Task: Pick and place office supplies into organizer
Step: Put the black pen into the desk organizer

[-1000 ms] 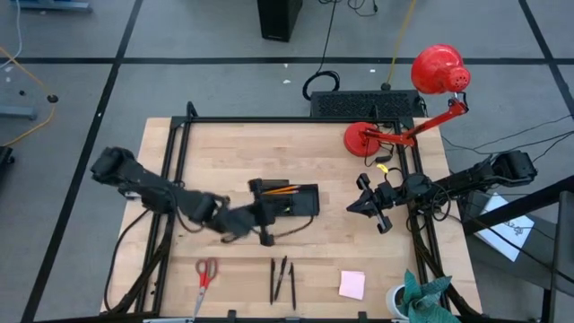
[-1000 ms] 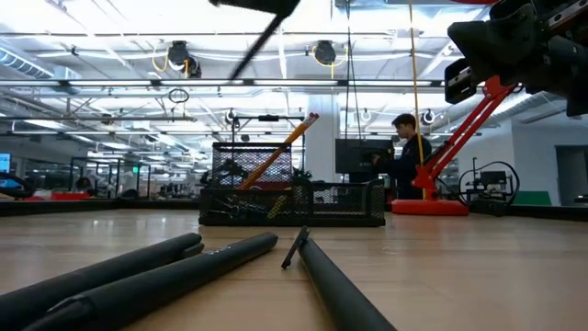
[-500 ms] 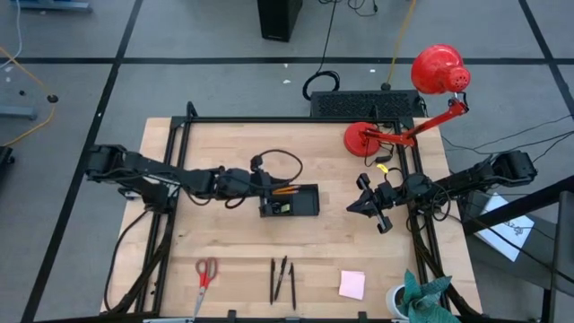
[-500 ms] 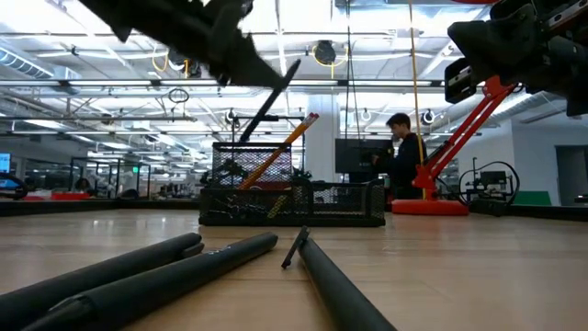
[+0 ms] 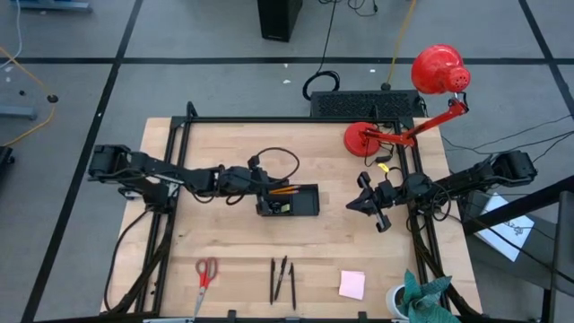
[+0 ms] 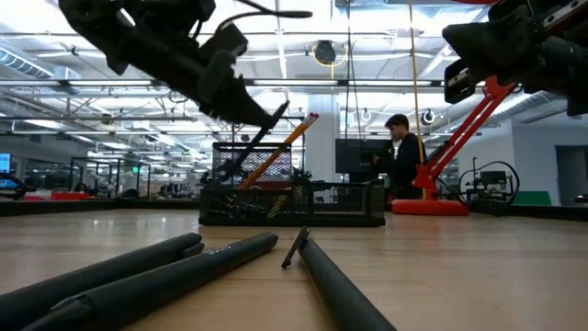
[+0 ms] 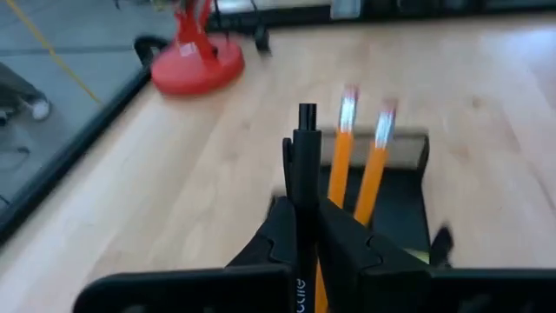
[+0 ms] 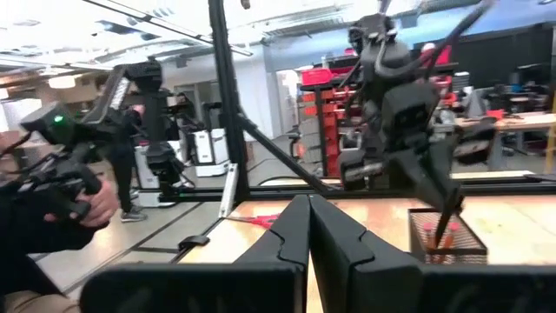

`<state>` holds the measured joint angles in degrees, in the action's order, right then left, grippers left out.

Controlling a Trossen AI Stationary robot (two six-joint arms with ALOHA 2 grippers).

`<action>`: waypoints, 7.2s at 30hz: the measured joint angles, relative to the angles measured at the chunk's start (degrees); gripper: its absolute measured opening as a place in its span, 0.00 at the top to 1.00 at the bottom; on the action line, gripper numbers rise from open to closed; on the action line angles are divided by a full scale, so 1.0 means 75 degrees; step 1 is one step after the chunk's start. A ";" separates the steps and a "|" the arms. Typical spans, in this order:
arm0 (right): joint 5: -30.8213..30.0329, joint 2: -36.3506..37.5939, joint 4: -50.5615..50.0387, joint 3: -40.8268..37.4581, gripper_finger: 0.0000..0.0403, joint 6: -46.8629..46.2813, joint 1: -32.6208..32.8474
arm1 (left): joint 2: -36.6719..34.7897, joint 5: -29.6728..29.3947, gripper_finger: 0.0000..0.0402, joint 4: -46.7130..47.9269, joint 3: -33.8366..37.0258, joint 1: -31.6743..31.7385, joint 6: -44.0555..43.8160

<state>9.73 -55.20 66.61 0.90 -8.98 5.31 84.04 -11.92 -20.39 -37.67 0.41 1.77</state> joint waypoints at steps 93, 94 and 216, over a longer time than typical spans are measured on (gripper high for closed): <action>-0.0049 0.0000 -0.0230 -0.0002 0.99 0.0089 0.0004 | 0.4772 0.0951 0.99 0.8756 -0.7336 -0.4663 -1.1265; -0.0029 0.0000 -0.0230 -0.0002 0.99 0.0089 0.0004 | 0.4769 0.0925 1.00 0.8759 -0.7336 -0.4631 -1.1360; 0.0137 0.0029 0.0006 -0.0002 0.99 -0.0313 0.0004 | 0.0520 -0.3718 0.97 0.4803 -0.4597 -0.1872 -0.0380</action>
<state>10.76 -54.98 66.65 0.88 -11.33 5.34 87.94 -39.80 15.63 -72.15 -13.63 -1.09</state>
